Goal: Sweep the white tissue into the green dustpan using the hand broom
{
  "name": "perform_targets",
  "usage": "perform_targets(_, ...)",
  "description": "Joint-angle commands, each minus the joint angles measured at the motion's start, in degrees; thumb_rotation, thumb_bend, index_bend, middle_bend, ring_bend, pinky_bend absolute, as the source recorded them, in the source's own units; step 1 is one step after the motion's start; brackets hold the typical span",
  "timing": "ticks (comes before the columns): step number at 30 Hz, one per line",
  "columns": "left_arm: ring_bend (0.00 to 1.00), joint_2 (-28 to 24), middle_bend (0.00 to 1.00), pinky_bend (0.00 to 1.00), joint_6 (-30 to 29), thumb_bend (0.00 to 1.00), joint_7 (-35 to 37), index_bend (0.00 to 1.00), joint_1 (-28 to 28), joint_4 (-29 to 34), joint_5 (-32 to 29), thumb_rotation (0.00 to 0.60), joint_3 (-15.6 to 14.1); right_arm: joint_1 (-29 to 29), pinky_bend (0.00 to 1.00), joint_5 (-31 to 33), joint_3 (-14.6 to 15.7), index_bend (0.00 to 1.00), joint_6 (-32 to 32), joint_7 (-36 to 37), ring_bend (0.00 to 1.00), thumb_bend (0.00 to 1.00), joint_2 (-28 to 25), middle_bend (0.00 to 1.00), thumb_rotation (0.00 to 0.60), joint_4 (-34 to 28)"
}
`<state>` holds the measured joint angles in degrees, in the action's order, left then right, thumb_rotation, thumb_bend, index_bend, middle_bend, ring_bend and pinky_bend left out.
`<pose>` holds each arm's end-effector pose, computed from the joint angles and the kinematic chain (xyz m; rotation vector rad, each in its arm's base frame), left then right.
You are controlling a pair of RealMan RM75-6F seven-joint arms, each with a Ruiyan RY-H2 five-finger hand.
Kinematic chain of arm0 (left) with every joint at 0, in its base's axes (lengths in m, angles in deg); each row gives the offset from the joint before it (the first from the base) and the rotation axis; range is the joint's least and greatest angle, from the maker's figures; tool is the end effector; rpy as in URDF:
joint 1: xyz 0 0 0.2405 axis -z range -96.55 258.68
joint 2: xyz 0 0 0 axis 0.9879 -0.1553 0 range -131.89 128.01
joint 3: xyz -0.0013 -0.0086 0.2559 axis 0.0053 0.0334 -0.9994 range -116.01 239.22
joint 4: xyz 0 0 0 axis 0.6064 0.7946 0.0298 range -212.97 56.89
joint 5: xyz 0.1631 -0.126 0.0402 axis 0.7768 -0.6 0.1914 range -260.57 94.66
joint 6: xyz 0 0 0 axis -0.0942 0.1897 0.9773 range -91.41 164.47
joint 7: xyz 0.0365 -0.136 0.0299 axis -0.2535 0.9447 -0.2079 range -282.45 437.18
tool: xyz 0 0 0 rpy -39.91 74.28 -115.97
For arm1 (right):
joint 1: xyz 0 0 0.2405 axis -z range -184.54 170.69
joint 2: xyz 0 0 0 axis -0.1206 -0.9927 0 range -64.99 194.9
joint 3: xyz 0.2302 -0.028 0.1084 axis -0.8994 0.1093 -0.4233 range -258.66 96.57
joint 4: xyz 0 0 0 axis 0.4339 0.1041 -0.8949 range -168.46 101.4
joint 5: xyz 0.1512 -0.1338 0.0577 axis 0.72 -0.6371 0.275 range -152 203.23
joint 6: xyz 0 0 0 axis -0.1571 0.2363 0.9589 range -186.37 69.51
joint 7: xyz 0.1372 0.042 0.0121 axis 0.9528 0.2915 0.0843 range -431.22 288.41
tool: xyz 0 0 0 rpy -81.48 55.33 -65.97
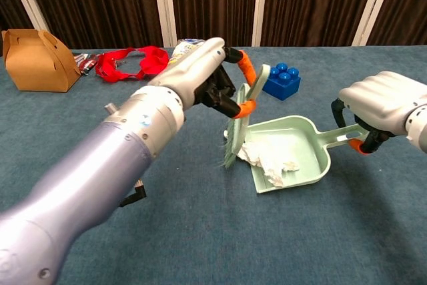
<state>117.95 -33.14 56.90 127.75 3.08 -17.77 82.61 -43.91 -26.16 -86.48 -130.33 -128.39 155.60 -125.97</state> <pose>0.0027 0.2936 -0.0977 -1.6022 -1.2365 -1.4550 -0.1821 -0.3017 -0.0100 1.7671 -0.6157 0.4810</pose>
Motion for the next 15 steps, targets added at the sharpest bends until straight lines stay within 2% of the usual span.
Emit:
perform_targets(1, 1.0, 3.3, 1.0, 1.0, 0.2, 0.59, -0.1, 0.79, 2.3, -3.1, 0.1, 0.6, 1.9, 0.0, 0.9, 0.0, -0.1, 0.69, 0.1, 0.2, 0.87, 0.5, -0.1, 0.89, 0.6, 0.0)
perform_targets(8, 1.0, 8.2, 1.0, 1.0, -0.8, 0.55, 0.5, 0.79, 4.3, -6.0, -0.2, 0.6, 4.6, -0.2, 0.9, 0.0, -0.4, 0.69, 0.2, 0.4, 0.87, 0.5, -0.5, 0.89, 0.6, -0.5)
perform_targets(15, 1.0, 10.1, 1.0, 1.0, -1.4, 0.54, 0.7, 0.79, 6.0, -5.8, 0.0, 0.6, 6.6, 0.2, 0.9, 0.1, -0.1, 0.69, 0.0, 0.9, 0.87, 0.5, -1.0, 0.89, 0.6, -0.6)
